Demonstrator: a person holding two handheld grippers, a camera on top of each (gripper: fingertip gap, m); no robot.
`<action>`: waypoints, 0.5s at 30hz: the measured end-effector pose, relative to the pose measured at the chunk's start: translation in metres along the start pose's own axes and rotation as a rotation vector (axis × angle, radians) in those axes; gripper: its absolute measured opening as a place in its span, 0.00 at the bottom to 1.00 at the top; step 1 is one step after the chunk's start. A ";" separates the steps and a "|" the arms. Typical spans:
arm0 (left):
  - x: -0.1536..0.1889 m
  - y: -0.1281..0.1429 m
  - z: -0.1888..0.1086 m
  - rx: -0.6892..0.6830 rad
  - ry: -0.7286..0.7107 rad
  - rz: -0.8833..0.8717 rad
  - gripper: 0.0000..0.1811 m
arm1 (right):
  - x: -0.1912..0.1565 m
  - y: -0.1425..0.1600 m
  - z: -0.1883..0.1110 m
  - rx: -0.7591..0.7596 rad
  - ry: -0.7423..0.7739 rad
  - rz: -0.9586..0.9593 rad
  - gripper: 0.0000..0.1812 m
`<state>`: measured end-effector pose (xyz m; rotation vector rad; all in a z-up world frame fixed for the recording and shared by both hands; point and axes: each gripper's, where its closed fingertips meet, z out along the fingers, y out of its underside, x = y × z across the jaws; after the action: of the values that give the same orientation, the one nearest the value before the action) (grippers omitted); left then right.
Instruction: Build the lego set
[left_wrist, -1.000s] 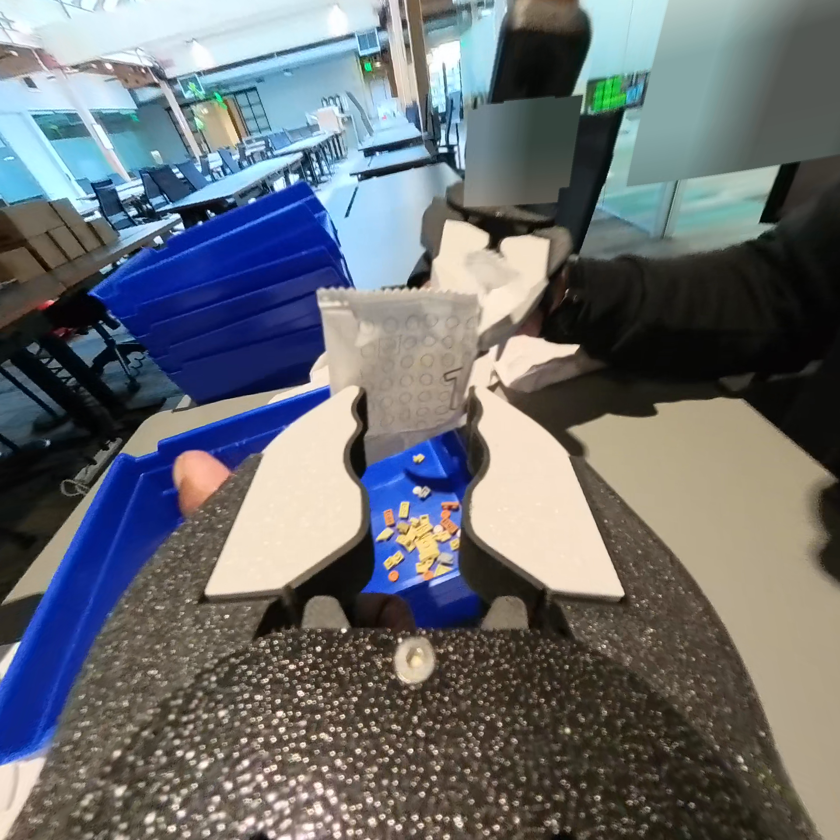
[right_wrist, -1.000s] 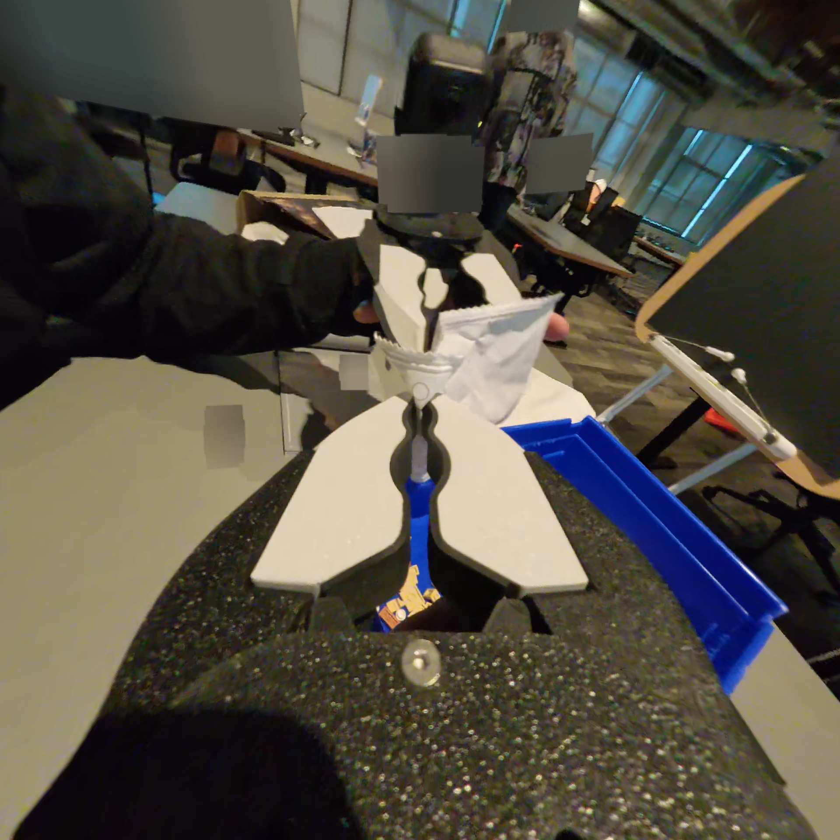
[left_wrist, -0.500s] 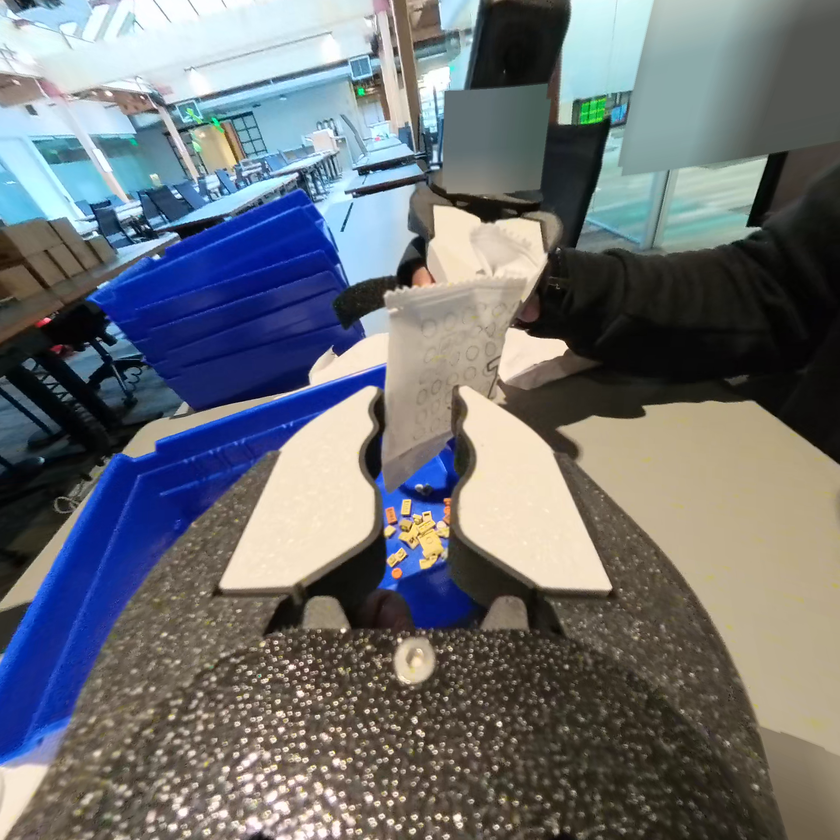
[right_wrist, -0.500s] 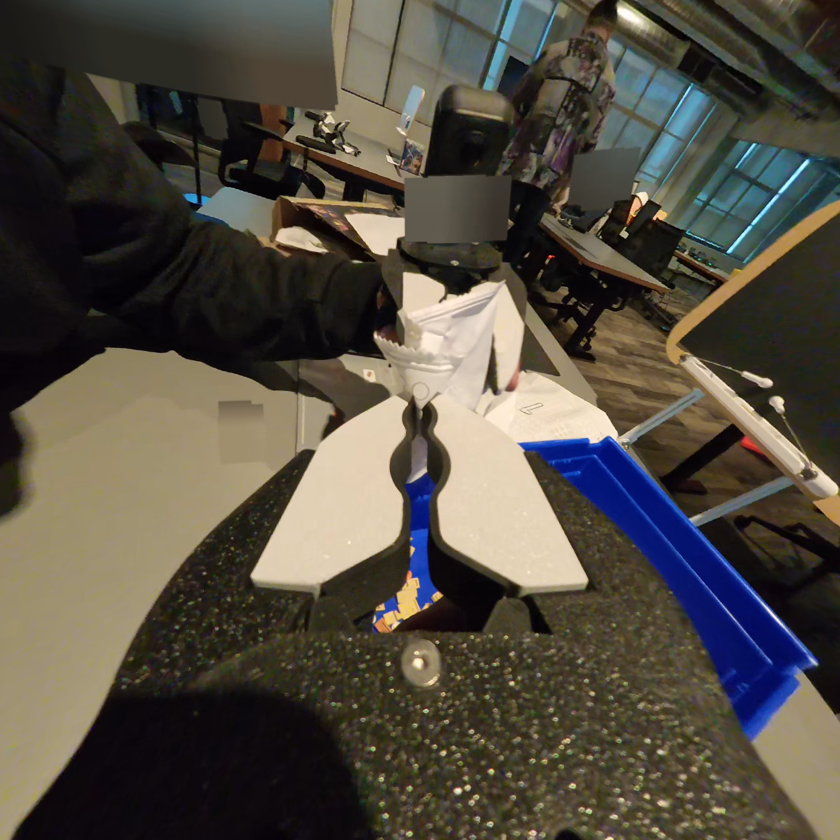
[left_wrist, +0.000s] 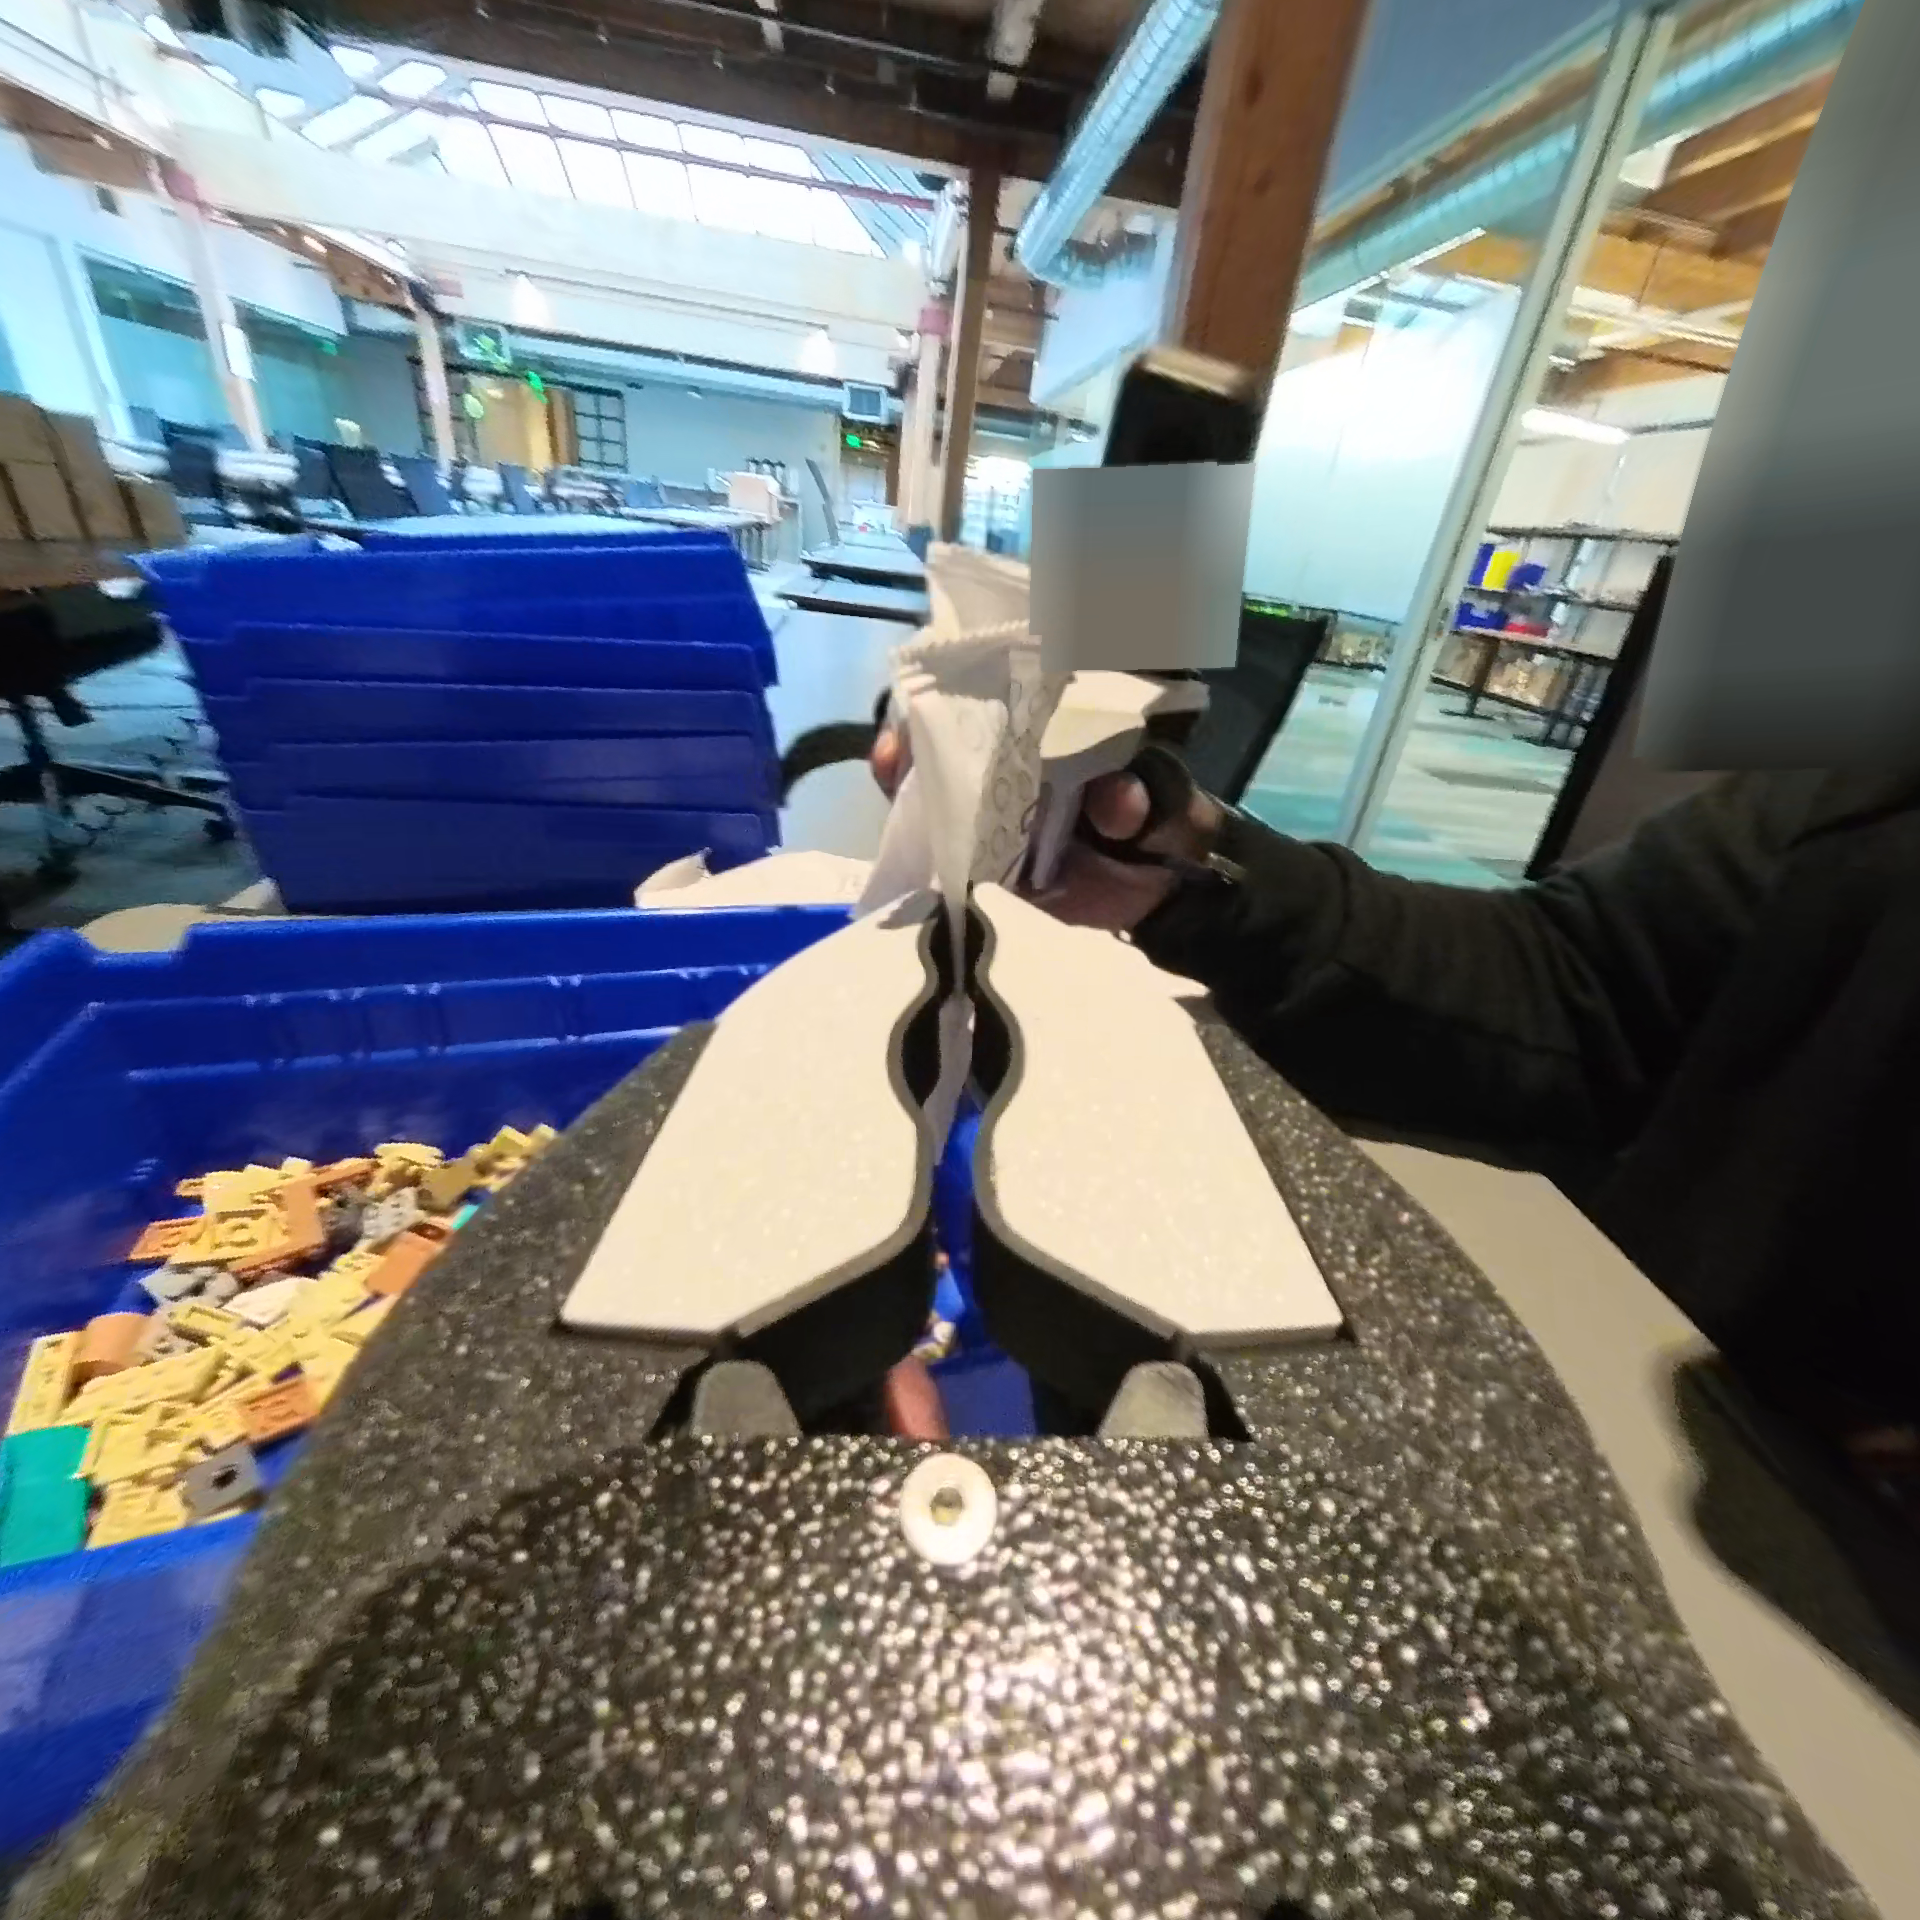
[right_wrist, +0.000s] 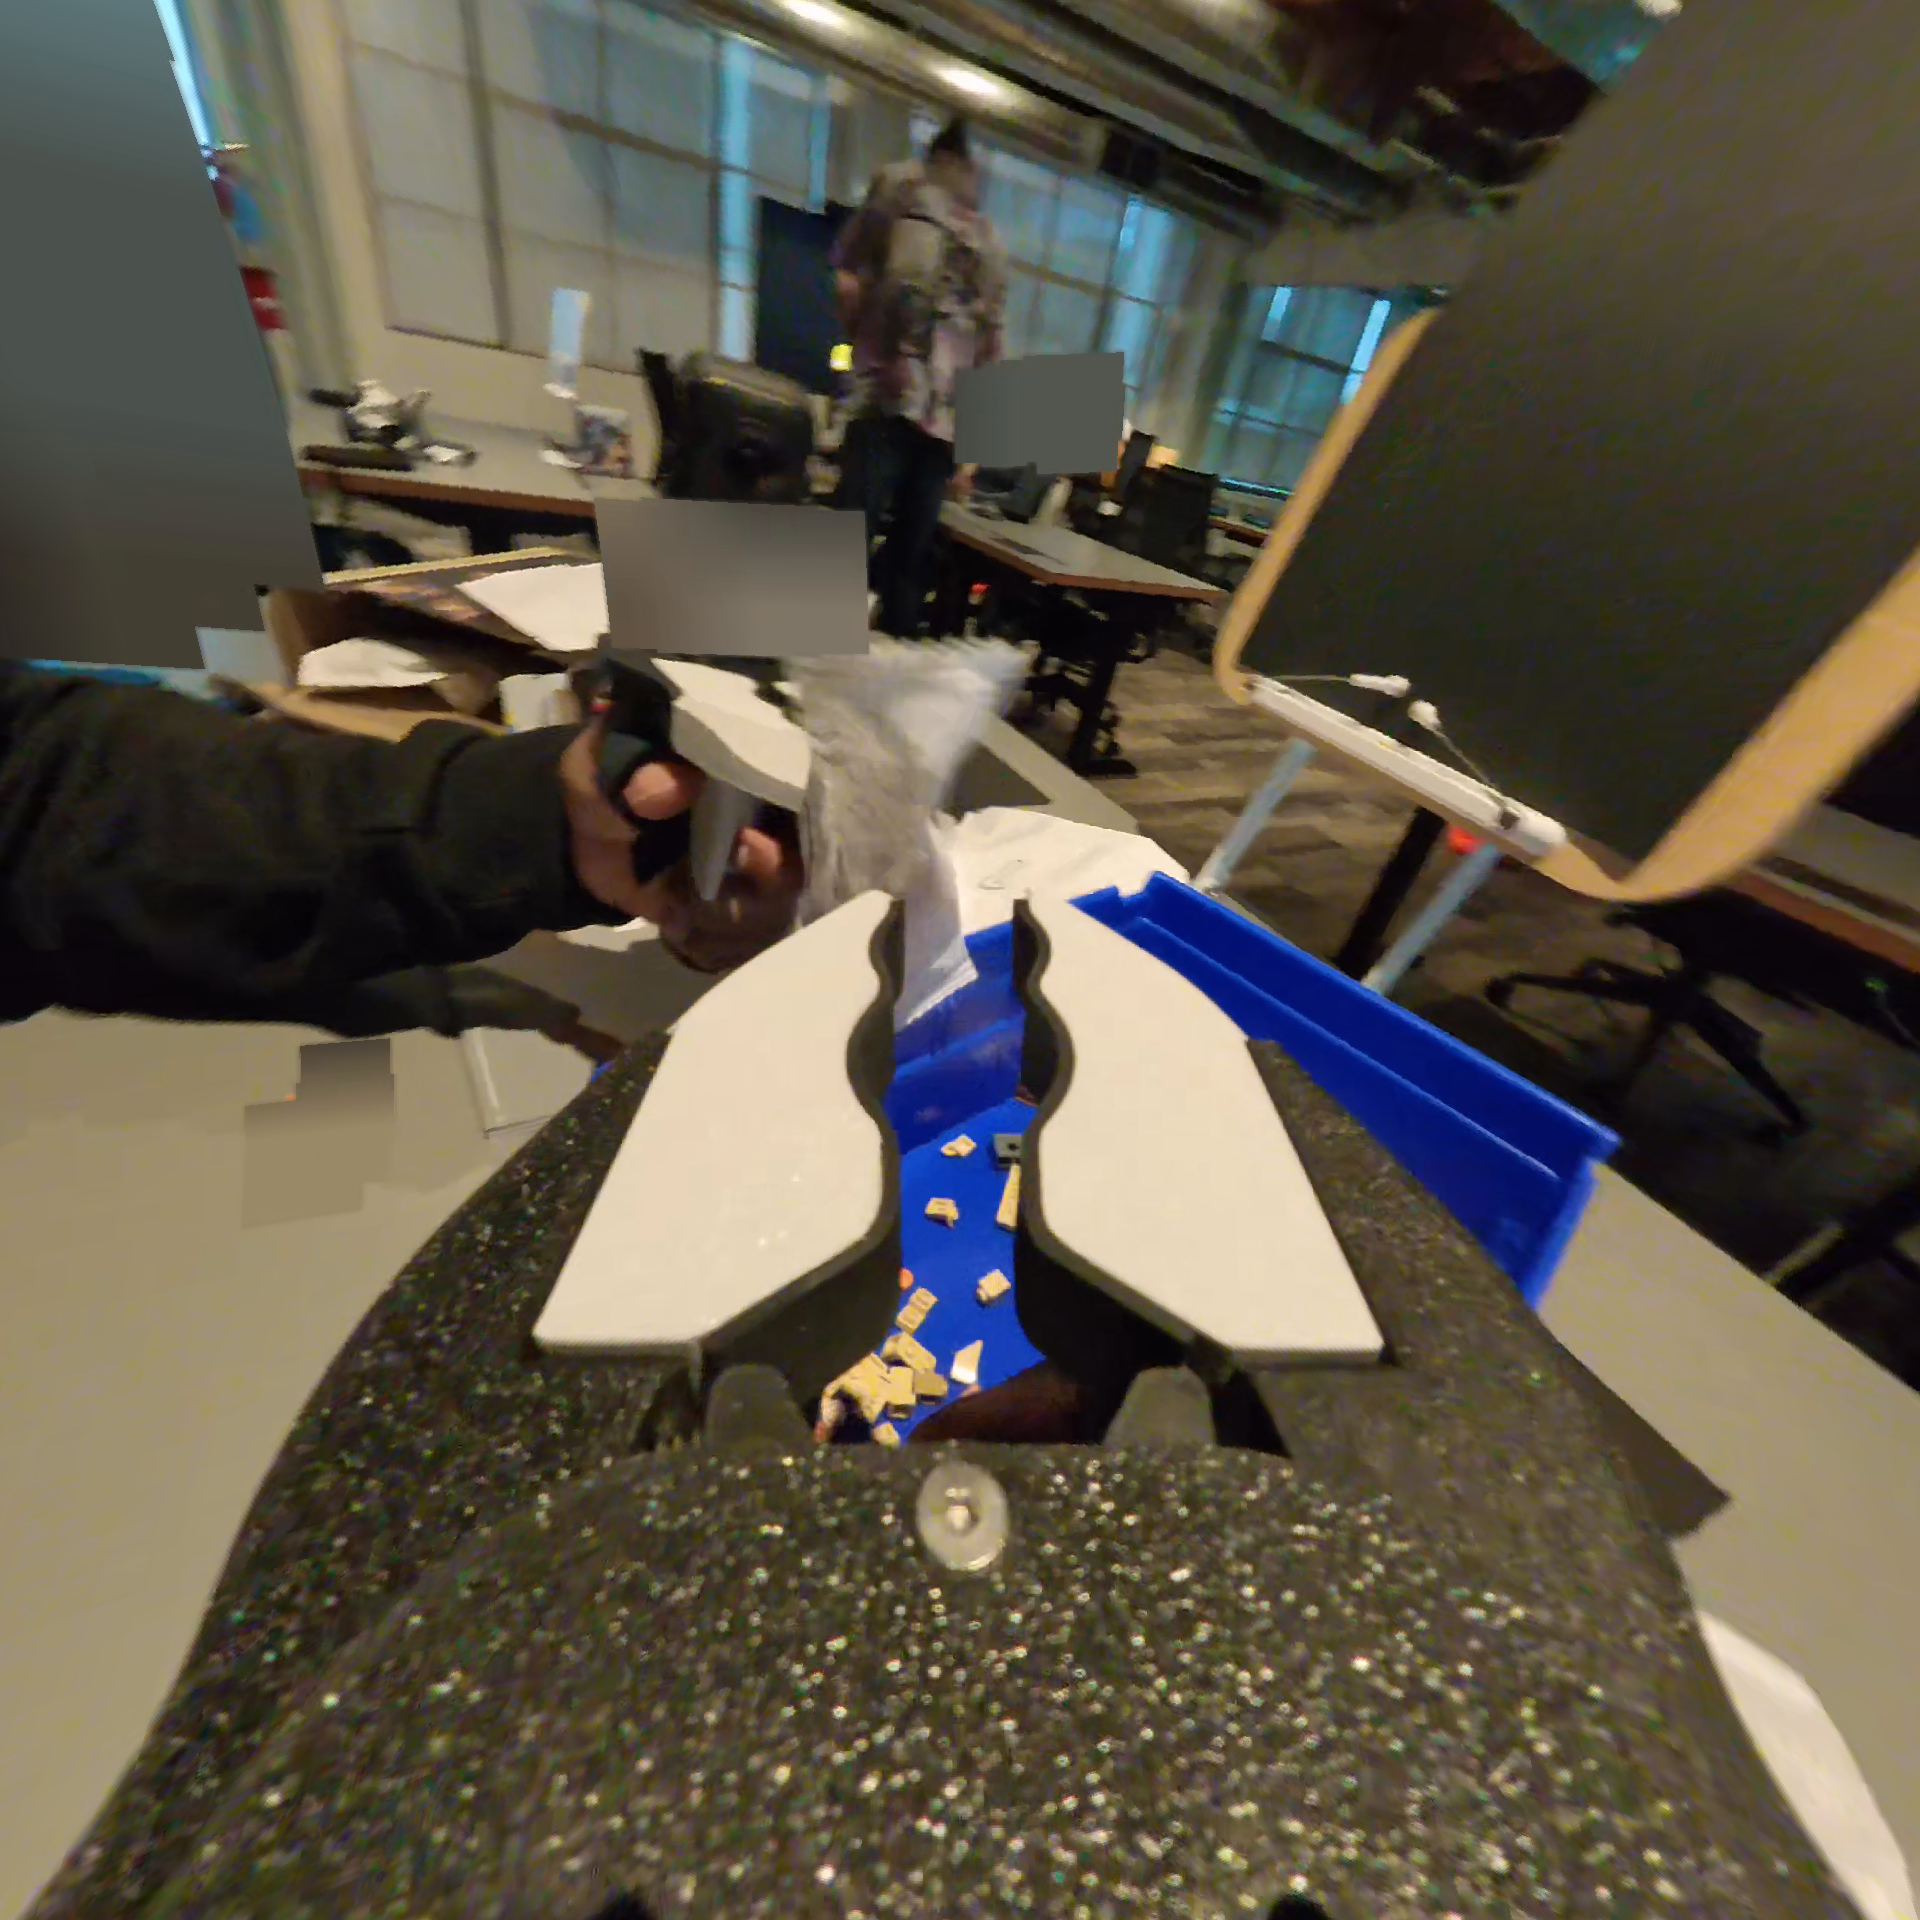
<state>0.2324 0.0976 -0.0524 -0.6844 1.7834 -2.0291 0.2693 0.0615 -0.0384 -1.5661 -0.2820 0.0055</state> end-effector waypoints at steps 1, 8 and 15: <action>-0.003 -0.004 -0.001 0.022 -0.025 0.015 0.00 | 0.002 0.000 -0.002 0.007 0.029 0.017 0.10; -0.021 -0.021 -0.003 0.093 -0.240 0.118 0.00 | -0.020 -0.011 0.015 0.026 0.127 -0.044 0.03; 0.001 -0.024 0.005 0.093 -0.163 0.201 0.00 | -0.014 -0.013 0.019 0.048 0.201 0.042 0.07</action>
<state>0.2356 0.0967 -0.0281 -0.5986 1.5878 -1.8548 0.2497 0.0776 -0.0289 -1.5116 -0.0899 -0.1109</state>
